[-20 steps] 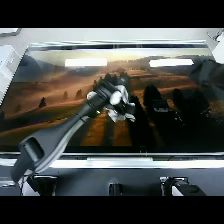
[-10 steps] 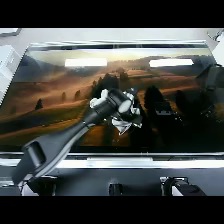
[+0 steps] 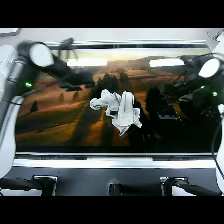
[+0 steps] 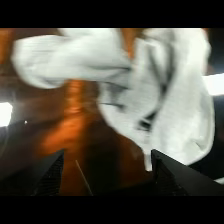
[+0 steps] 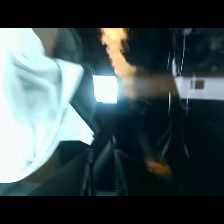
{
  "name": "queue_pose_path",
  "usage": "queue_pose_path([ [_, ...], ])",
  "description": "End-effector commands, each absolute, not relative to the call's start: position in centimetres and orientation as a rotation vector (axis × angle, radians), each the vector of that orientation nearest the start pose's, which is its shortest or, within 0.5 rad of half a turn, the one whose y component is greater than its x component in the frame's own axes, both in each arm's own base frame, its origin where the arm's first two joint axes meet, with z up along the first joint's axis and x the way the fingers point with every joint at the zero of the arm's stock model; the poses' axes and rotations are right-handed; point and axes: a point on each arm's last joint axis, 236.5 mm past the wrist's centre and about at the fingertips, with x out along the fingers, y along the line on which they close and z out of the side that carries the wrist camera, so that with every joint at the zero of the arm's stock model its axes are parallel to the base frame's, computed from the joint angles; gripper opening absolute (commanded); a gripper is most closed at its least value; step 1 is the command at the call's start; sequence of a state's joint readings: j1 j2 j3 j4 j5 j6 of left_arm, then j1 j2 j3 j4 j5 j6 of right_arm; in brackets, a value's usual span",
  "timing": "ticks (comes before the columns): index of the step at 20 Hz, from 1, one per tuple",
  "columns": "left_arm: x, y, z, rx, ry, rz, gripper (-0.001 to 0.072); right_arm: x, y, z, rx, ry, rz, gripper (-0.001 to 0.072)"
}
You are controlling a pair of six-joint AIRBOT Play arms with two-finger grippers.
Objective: Fold the clothes and pants, and hang the long-sleeved shirts on hangers.
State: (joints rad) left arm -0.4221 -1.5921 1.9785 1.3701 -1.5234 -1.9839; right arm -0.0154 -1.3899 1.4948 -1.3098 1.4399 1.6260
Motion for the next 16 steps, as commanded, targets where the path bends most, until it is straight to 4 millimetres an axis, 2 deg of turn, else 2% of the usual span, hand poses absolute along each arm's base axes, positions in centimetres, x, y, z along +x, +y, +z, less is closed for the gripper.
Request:
queue_pose_path([
  [1, 41.9, -18.6, 16.2, -0.323, 1.237, -0.259, 0.0601, 39.4, 6.9, 2.7, 0.283, 1.459, 0.22, 0.0191],
  [2, 42.2, -17.9, 16.2, -0.332, 1.234, -0.244, 0.0601, 40.4, 7.4, 2.9, 0.325, 1.42, 0.211, 0.0228],
  [3, 42.5, -17.5, 16.1, -0.338, 1.232, -0.235, 0.0601, 41.6, 7.3, 3.2, 0.337, 1.371, 0.198, 0.0327],
  [4, 42.6, -17.3, 16.1, -0.342, 1.232, -0.23, 0.0601, 41.7, 7.1, 3.2, 0.34, 1.365, 0.184, 0.0428],
  [5, 42.6, -17.2, 16.0, -0.342, 1.232, -0.228, 0.0601, 41.4, 6.7, 2.8, 0.33, 1.385, 0.164, 0.0427],
  [7, 42.6, -17.3, 16.0, -0.332, 1.232, -0.237, 0.0601, 39.8, 5.8, 1.6, 0.198, 1.448, 0.228, 0.0427],
  [9, 42.5, -17.3, 16.0, -0.322, 1.235, -0.248, 0.0601, 39.2, 6.9, 1.4, 0.391, 1.446, 0.354, 0.0428],
  [11, 42.6, -17.2, 16.1, -0.343, 1.237, -0.257, 0.0601, 37.1, 7.1, 1.1, 0.649, 1.459, 0.49, 0.0436],
  [13, 42.6, -17.4, 16.2, -0.345, 1.237, -0.286, 0.0601, 35.6, 6.3, 0.6, 0.853, 1.449, 0.537, 0.0549],
  [14, 42.7, -17.1, 16.2, -0.336, 1.234, -0.292, 0.0601, 34.7, 6.4, 0.0, 0.914, 1.451, 0.549, 0.0561],
  [16, 43.0, -16.9, 16.0, -0.328, 1.23, -0.308, 0.0601, 33.8, 7.6, -1.9, 0.922, 1.46, 0.563, 0.0567],
])
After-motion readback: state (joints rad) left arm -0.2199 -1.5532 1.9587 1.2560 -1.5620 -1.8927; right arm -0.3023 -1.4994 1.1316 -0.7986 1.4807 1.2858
